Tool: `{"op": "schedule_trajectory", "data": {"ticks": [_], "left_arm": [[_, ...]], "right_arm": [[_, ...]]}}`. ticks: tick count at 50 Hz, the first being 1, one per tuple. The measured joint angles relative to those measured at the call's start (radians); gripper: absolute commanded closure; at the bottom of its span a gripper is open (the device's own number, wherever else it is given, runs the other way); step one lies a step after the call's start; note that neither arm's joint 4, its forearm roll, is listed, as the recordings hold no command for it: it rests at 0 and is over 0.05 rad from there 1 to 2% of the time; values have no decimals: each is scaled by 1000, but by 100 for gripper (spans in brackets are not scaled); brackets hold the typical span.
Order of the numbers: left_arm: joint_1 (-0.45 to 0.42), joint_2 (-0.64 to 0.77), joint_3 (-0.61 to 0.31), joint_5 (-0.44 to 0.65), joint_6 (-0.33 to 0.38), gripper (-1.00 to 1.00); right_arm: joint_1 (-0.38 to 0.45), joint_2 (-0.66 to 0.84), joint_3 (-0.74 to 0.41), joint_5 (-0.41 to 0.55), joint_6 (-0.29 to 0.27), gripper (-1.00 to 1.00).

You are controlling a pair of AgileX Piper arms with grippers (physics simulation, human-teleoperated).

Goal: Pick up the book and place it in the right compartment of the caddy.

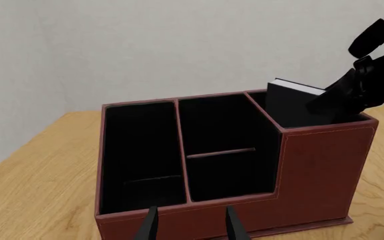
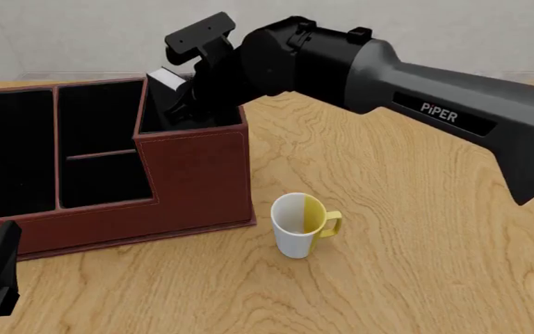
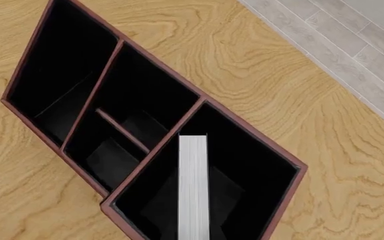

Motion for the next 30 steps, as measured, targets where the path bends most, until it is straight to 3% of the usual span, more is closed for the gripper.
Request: {"op": "schedule_trajectory", "data": {"ticks": [7, 8, 30], "left_arm": [[-1, 0, 0, 0, 0, -100], [-1, 0, 0, 0, 0, -100], [-2, 0, 0, 1, -1, -100]], "right_arm": [[1, 1, 2, -3, 2, 100], [1, 2, 2, -3, 2, -100], [9, -7, -8, -1, 25, -100]]}}
